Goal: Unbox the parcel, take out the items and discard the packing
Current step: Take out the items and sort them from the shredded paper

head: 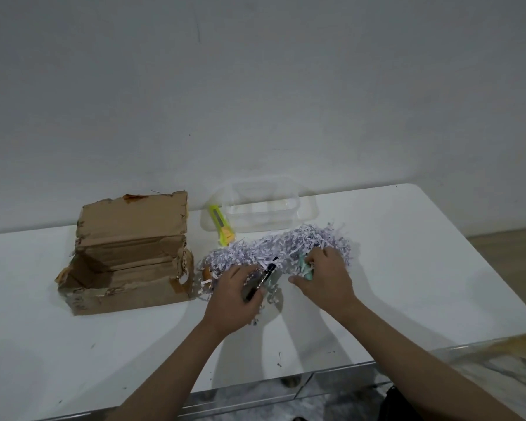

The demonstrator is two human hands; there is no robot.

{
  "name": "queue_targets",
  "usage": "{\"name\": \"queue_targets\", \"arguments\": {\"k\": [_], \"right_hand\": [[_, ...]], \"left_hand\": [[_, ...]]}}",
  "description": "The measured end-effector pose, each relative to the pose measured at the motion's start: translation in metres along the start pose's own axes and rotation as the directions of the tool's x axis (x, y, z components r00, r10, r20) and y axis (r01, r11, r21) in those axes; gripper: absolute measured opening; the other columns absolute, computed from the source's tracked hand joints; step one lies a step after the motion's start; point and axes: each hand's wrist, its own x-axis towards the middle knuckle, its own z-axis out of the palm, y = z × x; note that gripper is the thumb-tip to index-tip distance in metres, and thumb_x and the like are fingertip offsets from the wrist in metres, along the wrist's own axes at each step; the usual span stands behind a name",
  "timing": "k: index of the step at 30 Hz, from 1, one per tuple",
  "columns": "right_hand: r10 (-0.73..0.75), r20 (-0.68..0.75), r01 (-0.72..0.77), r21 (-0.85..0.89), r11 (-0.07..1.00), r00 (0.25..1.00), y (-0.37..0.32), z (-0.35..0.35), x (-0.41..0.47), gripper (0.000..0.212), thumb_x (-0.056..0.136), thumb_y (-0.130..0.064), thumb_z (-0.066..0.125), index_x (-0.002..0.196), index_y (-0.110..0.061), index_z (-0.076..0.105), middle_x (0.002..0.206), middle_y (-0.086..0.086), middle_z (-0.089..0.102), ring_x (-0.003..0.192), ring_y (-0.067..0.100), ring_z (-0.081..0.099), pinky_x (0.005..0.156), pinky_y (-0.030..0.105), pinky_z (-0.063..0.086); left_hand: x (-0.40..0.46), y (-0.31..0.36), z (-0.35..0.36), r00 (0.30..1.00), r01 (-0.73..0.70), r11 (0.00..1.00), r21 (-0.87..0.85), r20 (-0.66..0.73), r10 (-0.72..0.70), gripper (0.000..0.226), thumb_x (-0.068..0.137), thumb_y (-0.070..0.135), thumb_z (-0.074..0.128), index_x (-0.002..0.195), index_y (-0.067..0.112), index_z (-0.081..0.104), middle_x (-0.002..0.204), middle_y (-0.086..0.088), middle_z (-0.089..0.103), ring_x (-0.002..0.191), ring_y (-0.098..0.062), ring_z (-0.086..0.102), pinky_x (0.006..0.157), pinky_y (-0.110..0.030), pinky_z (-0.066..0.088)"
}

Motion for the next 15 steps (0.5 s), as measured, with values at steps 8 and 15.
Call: {"name": "queue_targets", "arguments": {"k": [8, 15], "right_hand": [[0.056, 0.063, -0.065, 0.157, 0.985, 0.996, -0.002, -0.002, 0.008, 0.035, 0.069, -0.010, 0.070, 0.099, -0.011, 0.052, 0.101, 0.009, 0.053, 0.081, 0.024, 0.050, 0.062, 0.029, 0.038], [0.153, 0.238, -0.274, 0.640, 0.718, 0.959, -0.012, -0.029, 0.009, 0.020, 0.094, -0.013, 0.051, 0.113, -0.019, 0.050, 0.092, -0.004, 0.055, 0.056, 0.011, 0.050, 0.046, 0.017, 0.041]], "left_hand": [[0.001, -0.004, -0.001, 1.000, 0.017, 0.995, -0.097, 0.011, -0.016, 0.045, 0.083, 0.039, 0.052, 0.119, 0.013, 0.060, 0.113, 0.001, 0.056, 0.109, -0.014, 0.052, 0.094, -0.031, 0.044], [0.003, -0.004, -0.002, 0.998, -0.002, 0.995, -0.103, -0.066, -0.005, 0.050, 0.083, 0.047, 0.047, 0.116, 0.013, 0.062, 0.110, 0.001, 0.058, 0.104, -0.013, 0.055, 0.088, -0.026, 0.044]]}}
